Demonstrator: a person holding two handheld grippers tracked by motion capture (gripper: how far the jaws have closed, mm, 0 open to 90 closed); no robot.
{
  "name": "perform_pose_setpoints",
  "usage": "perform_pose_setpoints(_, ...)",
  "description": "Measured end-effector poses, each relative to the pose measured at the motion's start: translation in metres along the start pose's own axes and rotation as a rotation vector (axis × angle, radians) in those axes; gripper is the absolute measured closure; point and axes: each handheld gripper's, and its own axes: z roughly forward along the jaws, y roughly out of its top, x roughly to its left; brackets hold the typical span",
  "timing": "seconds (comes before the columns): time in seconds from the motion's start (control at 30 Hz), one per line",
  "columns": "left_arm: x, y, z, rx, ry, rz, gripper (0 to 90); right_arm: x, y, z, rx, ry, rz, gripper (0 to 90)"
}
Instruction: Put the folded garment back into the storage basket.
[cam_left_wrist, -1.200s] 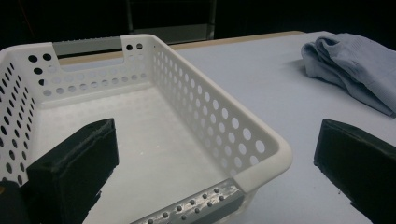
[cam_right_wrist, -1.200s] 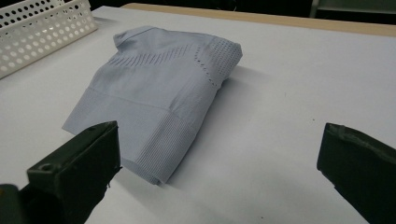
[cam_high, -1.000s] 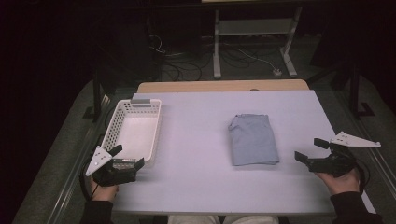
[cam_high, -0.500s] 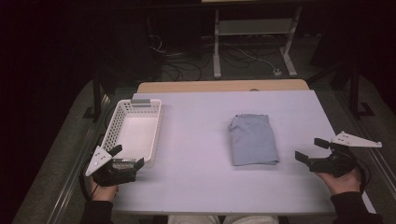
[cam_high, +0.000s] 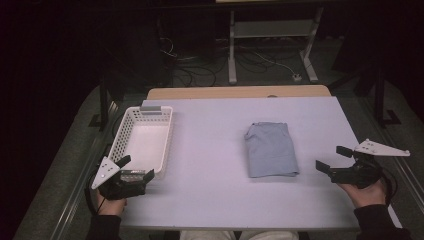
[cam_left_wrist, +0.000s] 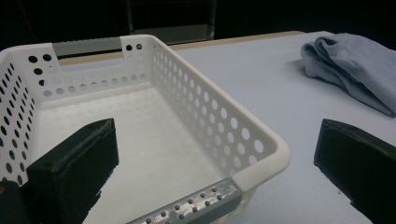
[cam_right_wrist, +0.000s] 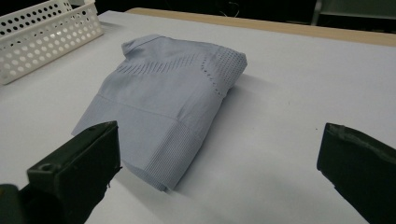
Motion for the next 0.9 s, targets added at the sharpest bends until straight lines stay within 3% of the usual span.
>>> perform_pose_setpoints(0.9, -0.001, 0.0, -0.001, -0.001, 0.003, 0.003, 0.0, 0.012, 0.033, 0.007, 0.016, 0.044, -0.058, 0.0)
